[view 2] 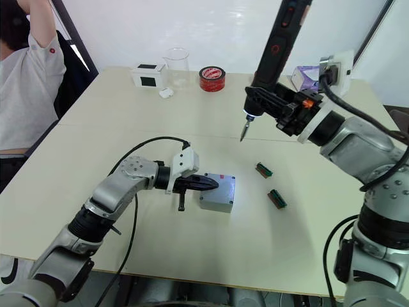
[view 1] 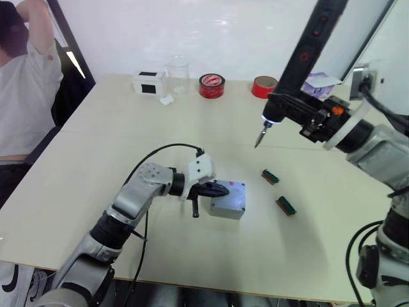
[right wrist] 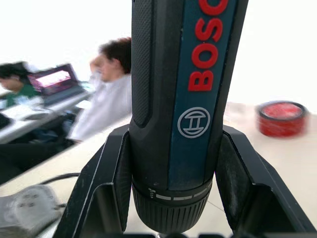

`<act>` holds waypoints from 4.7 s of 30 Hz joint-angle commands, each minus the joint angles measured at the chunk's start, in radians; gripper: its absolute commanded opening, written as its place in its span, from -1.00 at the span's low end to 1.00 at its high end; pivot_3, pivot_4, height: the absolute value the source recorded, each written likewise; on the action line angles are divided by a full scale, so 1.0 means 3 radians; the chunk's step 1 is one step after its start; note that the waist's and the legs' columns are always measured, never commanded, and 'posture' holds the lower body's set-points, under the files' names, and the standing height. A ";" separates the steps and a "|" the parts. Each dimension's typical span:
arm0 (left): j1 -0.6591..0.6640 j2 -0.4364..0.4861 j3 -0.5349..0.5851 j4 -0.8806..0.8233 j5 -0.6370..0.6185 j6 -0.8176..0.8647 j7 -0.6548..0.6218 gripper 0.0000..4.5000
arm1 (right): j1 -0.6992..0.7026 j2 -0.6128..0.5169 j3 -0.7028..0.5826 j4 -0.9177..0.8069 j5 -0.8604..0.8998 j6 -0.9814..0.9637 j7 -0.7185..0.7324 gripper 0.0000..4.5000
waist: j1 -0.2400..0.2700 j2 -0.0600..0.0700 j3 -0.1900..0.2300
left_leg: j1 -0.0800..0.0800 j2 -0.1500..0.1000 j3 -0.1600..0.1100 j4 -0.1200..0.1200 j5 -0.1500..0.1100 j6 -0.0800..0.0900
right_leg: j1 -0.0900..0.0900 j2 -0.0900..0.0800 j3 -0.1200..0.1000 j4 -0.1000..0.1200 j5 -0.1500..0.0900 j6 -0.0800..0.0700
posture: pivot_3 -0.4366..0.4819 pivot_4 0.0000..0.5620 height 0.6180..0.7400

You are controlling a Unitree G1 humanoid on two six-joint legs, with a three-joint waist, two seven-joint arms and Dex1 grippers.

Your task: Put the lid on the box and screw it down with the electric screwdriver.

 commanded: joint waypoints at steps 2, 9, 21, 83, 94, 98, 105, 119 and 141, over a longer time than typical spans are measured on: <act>-0.0200 -0.0114 0.0846 -0.0352 -0.0986 0.0844 0.0199 -1.00 | -0.0276 -0.0556 -0.0185 0.0702 0.0638 0.0489 -0.0191 -0.21 | -0.0002 -0.0009 0.0059 | -0.0014 0.0000 0.0000 0.0006 0.0003 0.0005 | -0.0012 0.0001 0.0000 0.0002 0.0007 0.0013 | -0.05 -0.47 1.00; -0.0216 0.0577 0.0721 -0.0857 -0.1128 0.1012 -0.0086 -1.00 | -0.0287 -0.1544 0.0341 0.1521 0.0107 0.1402 0.0288 -0.21 | 0.0001 0.0016 0.0074 | -0.0048 0.0002 0.0007 -0.0001 0.0013 -0.0009 | -0.0049 0.0028 -0.0006 0.0003 0.0015 0.0029 | -0.05 -0.47 1.00; 0.0005 0.1197 0.0357 -0.1293 -0.0897 0.0745 -0.0280 -1.00 | 0.0188 -0.2048 0.1121 0.1634 -0.0817 0.1695 0.1332 -0.21 | 0.0001 0.0019 0.0080 | -0.0047 0.0003 0.0014 0.0012 0.0006 0.0004 | -0.0050 0.0037 0.0003 0.0006 0.0020 0.0039 | -0.05 -0.47 1.00; -0.0235 0.1059 0.0104 -0.0684 -0.0349 0.0306 0.0146 -1.00 | 0.1063 -0.1426 0.1258 -0.0608 -0.2002 -0.0319 0.2946 0.95 | 0.0001 0.0014 0.0079 | -0.0032 0.0009 0.0021 0.0069 0.0009 0.0000 | -0.0042 0.0052 0.0026 0.0062 0.0029 0.0054 | -0.05 -0.47 1.00; -0.0206 0.1064 -0.0190 -0.0324 0.0051 -0.0007 -0.0078 -1.00 | 0.1145 -0.1006 0.1925 -0.0768 -0.2479 -0.0539 0.2649 0.95 | -0.0002 0.0011 0.0079 | -0.0023 0.0009 0.0022 0.0070 0.0010 -0.0001 | -0.0037 0.0054 0.0030 0.0066 0.0030 0.0055 | -0.05 -0.47 1.00; -0.0218 0.0975 -0.0259 -0.0140 0.0169 -0.0164 -0.0141 -1.00 | 0.1095 -0.0855 0.2050 -0.0725 -0.2520 -0.0489 0.2595 0.95 | 0.0000 0.0011 0.0079 | -0.0021 0.0009 0.0022 0.0070 0.0010 -0.0001 | -0.0036 0.0055 0.0029 0.0067 0.0030 0.0055 | -0.05 -0.47 1.00; -0.0377 0.0632 -0.0353 0.0208 0.0340 -0.0365 -0.0205 -1.00 | 0.1043 -0.0720 0.2184 -0.0770 -0.2493 -0.0444 0.2645 0.95 | 0.0008 0.0008 0.0080 | -0.0018 0.0008 0.0022 0.0070 0.0010 -0.0001 | -0.0029 0.0053 0.0029 0.0065 0.0030 0.0055 | -0.05 -0.47 1.00; -0.0494 0.0453 -0.0323 0.0704 0.0741 -0.0775 -0.0197 -1.00 | 0.1106 -0.0762 0.1883 -0.0971 -0.2131 -0.0184 0.2678 0.95 | -0.0002 0.0007 0.0079 | -0.0012 0.0009 0.0021 0.0070 0.0010 -0.0001 | -0.0026 0.0054 0.0029 0.0067 0.0030 0.0055 | -0.05 -0.47 1.00; 0.0029 0.0738 -0.0424 -0.0472 0.0486 -0.0134 -0.0350 -1.00 | 0.0191 -0.0721 0.2631 0.0743 -0.3701 -0.1937 0.3442 0.95 | 0.0010 0.0004 0.0080 | -0.0007 0.0009 0.0024 0.0070 0.0010 -0.0001 | -0.0022 0.0053 0.0030 0.0067 0.0030 0.0055 | -0.05 -0.47 1.00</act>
